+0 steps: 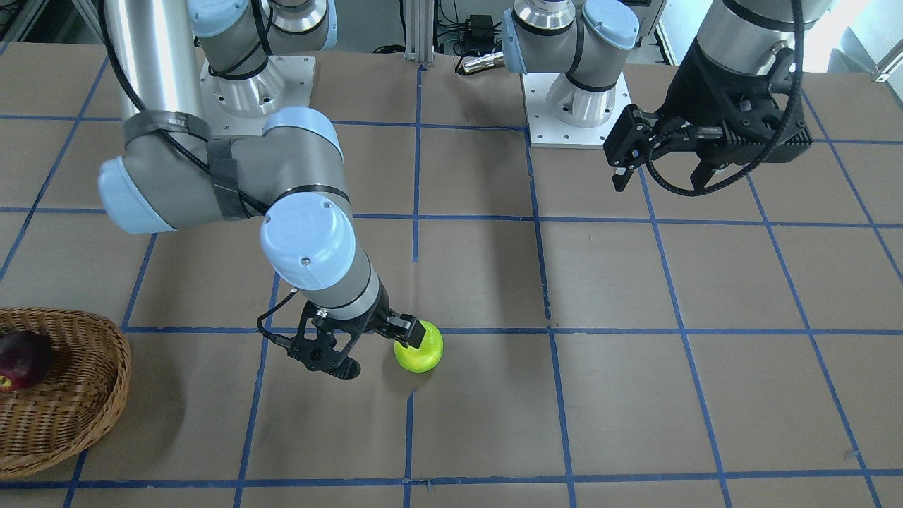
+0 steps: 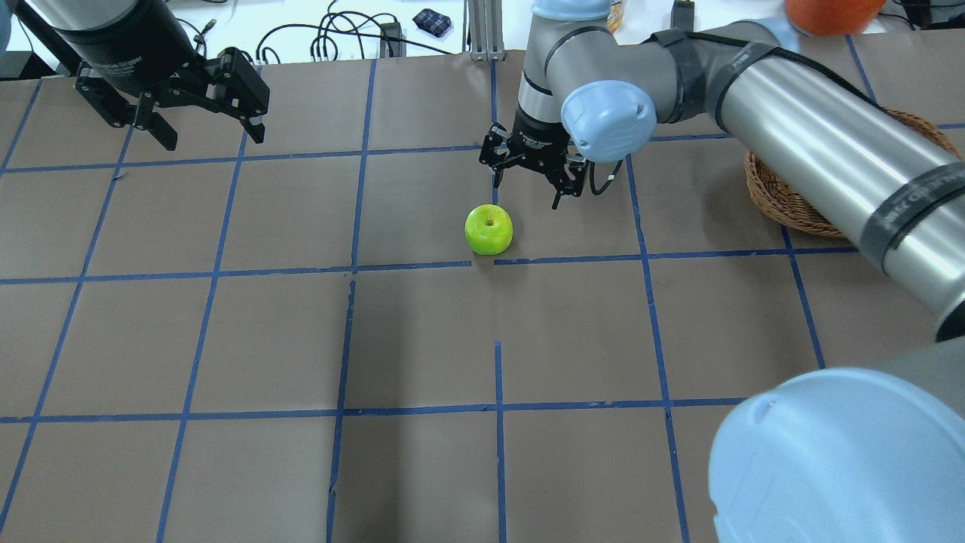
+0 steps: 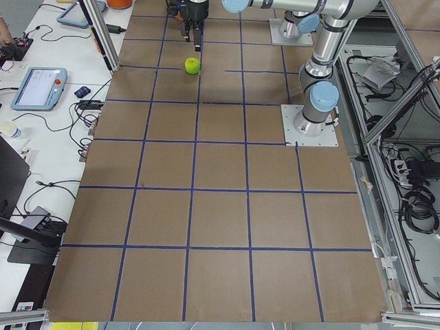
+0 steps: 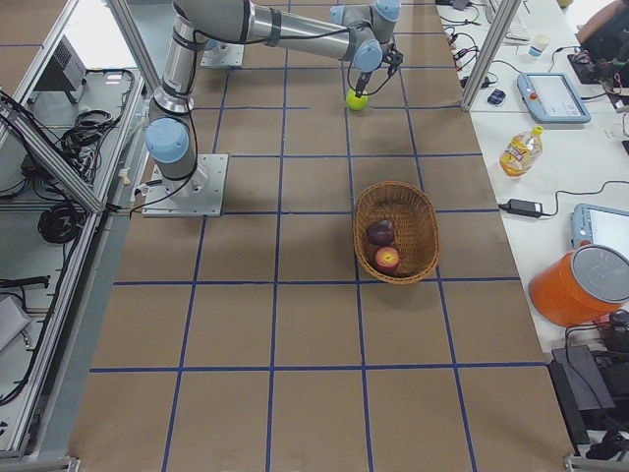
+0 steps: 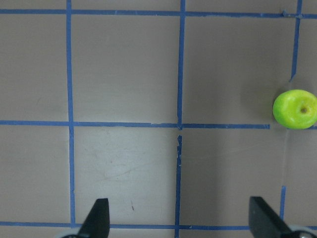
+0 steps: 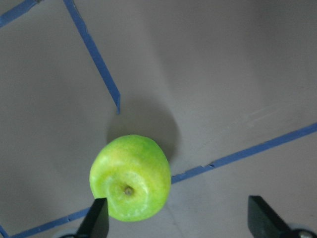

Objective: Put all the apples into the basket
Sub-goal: 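Move the right gripper to the green apple and close on it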

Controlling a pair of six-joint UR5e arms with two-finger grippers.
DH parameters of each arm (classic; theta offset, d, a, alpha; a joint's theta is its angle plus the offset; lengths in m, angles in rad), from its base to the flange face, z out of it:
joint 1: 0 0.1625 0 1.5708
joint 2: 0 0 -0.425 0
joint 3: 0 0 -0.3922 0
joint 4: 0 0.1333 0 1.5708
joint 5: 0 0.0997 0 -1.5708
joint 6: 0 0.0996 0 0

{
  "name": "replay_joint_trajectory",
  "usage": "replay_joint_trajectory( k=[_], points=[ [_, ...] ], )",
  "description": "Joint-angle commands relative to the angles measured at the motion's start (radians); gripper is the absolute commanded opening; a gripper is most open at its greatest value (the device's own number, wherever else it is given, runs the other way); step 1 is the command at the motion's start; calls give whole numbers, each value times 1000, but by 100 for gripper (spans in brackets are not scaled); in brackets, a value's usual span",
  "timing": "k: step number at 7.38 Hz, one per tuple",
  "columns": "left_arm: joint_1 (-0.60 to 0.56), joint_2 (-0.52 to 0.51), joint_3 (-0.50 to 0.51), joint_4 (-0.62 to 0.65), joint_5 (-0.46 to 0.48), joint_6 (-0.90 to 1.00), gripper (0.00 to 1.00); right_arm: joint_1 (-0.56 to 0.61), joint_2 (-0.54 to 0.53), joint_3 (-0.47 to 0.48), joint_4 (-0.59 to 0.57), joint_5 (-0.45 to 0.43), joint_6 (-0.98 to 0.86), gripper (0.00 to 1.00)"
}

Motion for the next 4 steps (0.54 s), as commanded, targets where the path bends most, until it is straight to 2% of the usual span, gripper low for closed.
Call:
replay_joint_trajectory(
  k=[1, 2, 4],
  points=[
    [8, -8, 11, -6, -3, -56, 100, 38, 63, -5, -70, 8, 75, 100],
    [0, -17, 14, -9, -7, -57, 100, 44, 82, -5, -70, 8, 77, 100],
    [-36, 31, 1, -10, -9, -47, 100, 59, 106, -7, -70, 8, 74, 100]
  ],
)
